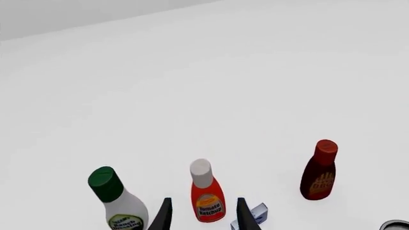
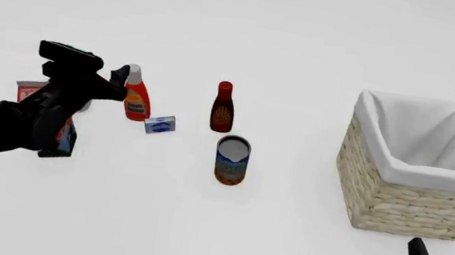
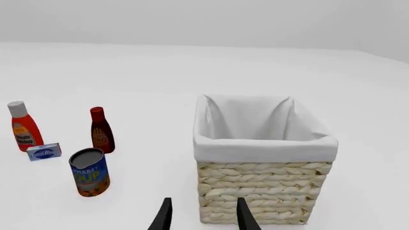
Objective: Pick the ketchup and place it in the basket.
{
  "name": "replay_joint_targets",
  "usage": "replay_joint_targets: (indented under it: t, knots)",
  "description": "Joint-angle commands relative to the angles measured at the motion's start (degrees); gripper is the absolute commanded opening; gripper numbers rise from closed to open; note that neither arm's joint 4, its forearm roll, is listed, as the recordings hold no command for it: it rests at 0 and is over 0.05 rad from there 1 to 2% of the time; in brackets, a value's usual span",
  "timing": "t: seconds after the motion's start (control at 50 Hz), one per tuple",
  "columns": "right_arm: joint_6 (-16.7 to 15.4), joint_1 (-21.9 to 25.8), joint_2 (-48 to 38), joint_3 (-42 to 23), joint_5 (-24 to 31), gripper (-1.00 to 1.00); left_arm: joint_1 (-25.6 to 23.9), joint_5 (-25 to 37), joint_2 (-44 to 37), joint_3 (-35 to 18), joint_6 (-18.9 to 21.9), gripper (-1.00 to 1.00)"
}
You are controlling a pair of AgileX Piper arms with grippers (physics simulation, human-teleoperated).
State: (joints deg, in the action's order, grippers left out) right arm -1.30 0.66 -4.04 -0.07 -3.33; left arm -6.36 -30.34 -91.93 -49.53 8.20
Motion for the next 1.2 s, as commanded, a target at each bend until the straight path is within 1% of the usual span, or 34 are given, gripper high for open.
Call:
replay_joint_targets:
  t: [0.02,0.36,0.62,0.9,1.2]
  knots:
    - [0.08,0.07,-0.43,0.04,-0.22,1.00,0.24,-0.42,-2.15,-2.07,0.13,1.00]
    - [0.17,0.19,-2.10,0.05,-1.39,1.00,0.26,0.29,-4.48,-5.57,-0.42,1.00]
    - [0.31,0.16,-3.00,0.04,-2.01,1.00,-0.29,-0.18,-7.11,-7.24,-0.54,1.00]
    - [0.52,0.01,-3.98,0.05,-2.66,1.00,-0.61,0.21,-9.91,-10.52,-0.32,1.00]
    - [0.56,0.01,-4.51,0.05,-3.08,1.00,-0.37,-0.68,-12.98,-12.61,0.18,1.00]
